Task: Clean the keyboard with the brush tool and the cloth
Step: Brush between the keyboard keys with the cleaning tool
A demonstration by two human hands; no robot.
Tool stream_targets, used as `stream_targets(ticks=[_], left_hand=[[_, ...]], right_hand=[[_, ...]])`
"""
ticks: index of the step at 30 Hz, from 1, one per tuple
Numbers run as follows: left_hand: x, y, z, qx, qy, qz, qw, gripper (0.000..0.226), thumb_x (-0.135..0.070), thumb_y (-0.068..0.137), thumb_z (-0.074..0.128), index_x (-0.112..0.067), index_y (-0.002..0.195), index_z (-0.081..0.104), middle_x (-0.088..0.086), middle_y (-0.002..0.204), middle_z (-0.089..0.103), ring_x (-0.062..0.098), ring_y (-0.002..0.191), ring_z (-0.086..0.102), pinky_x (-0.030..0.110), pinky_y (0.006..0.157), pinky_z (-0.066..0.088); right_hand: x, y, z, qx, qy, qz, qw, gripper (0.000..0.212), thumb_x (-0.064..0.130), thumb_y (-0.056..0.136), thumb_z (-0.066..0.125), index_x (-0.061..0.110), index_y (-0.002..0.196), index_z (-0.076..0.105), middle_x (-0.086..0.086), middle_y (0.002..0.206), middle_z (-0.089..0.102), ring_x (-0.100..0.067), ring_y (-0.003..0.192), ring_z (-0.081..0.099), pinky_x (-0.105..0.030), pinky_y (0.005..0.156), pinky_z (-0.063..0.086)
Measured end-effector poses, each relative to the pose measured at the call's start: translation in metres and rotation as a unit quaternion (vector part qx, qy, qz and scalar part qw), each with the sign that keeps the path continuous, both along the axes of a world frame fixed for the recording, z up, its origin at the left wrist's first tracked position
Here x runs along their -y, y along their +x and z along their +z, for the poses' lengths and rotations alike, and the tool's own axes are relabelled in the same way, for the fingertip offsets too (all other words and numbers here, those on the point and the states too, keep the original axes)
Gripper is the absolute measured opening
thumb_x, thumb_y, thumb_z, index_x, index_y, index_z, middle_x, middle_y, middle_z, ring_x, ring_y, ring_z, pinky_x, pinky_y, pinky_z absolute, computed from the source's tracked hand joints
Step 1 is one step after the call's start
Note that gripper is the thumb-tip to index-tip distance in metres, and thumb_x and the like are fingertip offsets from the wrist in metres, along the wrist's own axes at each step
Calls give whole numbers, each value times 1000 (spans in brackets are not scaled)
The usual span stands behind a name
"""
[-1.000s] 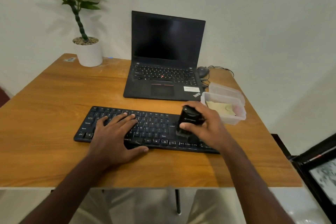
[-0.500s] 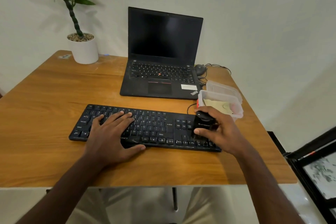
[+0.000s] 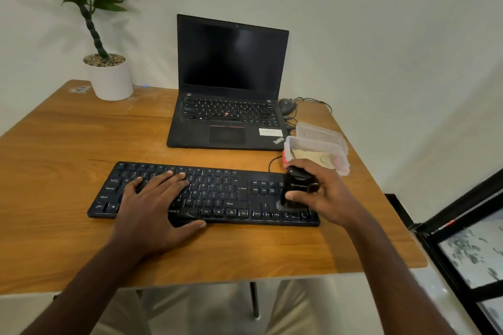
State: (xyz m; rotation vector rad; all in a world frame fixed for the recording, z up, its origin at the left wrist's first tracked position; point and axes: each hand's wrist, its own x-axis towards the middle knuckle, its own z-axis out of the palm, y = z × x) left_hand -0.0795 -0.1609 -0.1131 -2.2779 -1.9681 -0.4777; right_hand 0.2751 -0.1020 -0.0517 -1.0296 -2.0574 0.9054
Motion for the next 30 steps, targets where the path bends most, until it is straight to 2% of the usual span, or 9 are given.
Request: stream_targets(ticks=[4, 9, 12, 19, 23, 26, 30], left_hand=[[0, -1, -1, 3, 1, 0, 1000, 101, -94, 68, 37, -23, 136, 57, -4, 144, 54, 16, 137, 44, 55, 113, 26], [-1, -1, -3, 1, 4, -1, 1000, 101, -94, 68, 36, -22, 136, 57, -3, 144, 54, 17, 137, 45, 56, 112, 26], [-1, 0, -2, -1, 5, -1, 1000, 101, -94, 68, 36, -21, 135, 58, -2, 143, 55, 19, 135, 46, 57, 112, 26], [-2, 1, -1, -9, 1, 1, 1000, 102, -94, 68, 33, -21, 135, 58, -1, 143, 56, 19, 134, 47, 58, 111, 28], [-2, 1, -1, -12, -4, 3, 1000, 101, -94, 69, 33, -21, 134, 58, 0, 142, 56, 20, 134, 48, 58, 110, 29], [-2, 0, -2, -8, 1, 2, 1000, 100, -93, 69, 36, -21, 134, 58, -1, 142, 56, 19, 134, 48, 57, 110, 28], [-2, 0, -1, -3, -1, 1, 1000, 100, -93, 68, 37, -22, 135, 57, -2, 144, 54, 18, 136, 46, 56, 112, 26]], right_hand=[[-1, 33, 5, 56, -13, -21, 998, 48, 15, 86, 78, 30, 127, 59, 14, 114, 66, -13, 109, 64, -25, 79, 57], [3, 63, 9, 65, 2, -63, 996, 51, 12, 83, 80, 34, 125, 60, 16, 113, 65, -13, 106, 63, -31, 79, 59], [7, 74, 4, 30, 18, -98, 995, 51, 11, 82, 81, 28, 125, 59, 12, 115, 62, -17, 105, 61, -39, 79, 60], [5, 27, -11, -24, 11, -60, 998, 47, 12, 83, 80, 18, 124, 60, 13, 112, 63, -15, 107, 60, -27, 80, 57], [3, 6, -13, -72, 10, -52, 996, 45, 10, 82, 81, 14, 122, 60, 4, 108, 65, -22, 104, 63, -40, 81, 61], [2, 3, -10, -117, 5, -68, 991, 47, 6, 80, 81, 11, 121, 60, 3, 108, 65, -23, 107, 64, -39, 84, 61], [4, 19, -12, -22, -8, -47, 999, 47, 13, 84, 79, 19, 126, 60, 6, 114, 65, -20, 109, 63, -45, 85, 60]])
